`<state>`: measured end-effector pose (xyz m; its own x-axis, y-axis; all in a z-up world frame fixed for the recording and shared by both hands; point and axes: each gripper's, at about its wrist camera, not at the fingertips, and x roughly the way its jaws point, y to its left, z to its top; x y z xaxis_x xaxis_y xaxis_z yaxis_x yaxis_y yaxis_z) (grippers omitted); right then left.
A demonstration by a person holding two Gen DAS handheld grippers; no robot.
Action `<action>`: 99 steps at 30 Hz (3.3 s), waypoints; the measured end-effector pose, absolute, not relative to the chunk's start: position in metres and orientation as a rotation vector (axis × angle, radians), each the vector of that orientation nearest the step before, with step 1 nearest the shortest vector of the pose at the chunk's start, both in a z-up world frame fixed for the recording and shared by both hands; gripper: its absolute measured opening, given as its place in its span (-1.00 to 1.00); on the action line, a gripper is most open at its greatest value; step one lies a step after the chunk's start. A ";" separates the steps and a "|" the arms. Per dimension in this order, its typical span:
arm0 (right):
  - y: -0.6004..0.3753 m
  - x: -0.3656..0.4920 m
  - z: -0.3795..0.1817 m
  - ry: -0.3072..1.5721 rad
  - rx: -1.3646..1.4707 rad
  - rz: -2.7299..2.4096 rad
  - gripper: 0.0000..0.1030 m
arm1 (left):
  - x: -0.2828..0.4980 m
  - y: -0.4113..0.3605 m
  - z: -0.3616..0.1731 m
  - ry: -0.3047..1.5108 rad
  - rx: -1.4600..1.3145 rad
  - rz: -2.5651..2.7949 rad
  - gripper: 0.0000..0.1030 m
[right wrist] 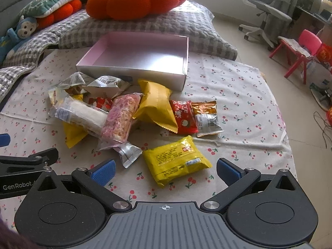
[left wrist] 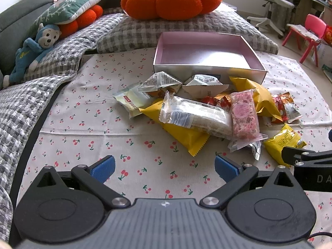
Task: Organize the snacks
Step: 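Grasp the clear-wrapped bar with the left tool while the right tool grasps the pink bar, then carry both bars over the pink box and open both tools to drop them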
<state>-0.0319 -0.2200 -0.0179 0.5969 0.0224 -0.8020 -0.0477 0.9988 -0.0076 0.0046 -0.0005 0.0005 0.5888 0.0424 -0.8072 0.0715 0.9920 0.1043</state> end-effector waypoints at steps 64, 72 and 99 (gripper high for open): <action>-0.266 0.066 -0.089 1.045 0.711 0.432 -0.45 | 0.110 0.052 -0.046 1.150 -0.510 -0.577 -0.45; -0.266 0.063 -0.086 1.042 0.688 0.415 -0.54 | 0.105 0.046 -0.052 1.277 -0.470 -0.652 -0.37; -0.279 0.054 -0.045 0.982 0.668 0.427 -0.55 | 0.080 0.068 -0.018 1.113 -0.481 -0.719 -0.72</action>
<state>0.0544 -0.2785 -0.0454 0.4988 0.6091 -0.6166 -0.0355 0.7252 0.6877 0.0802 0.0677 -0.0184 0.2585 -0.7298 -0.6329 0.2773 0.6836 -0.6751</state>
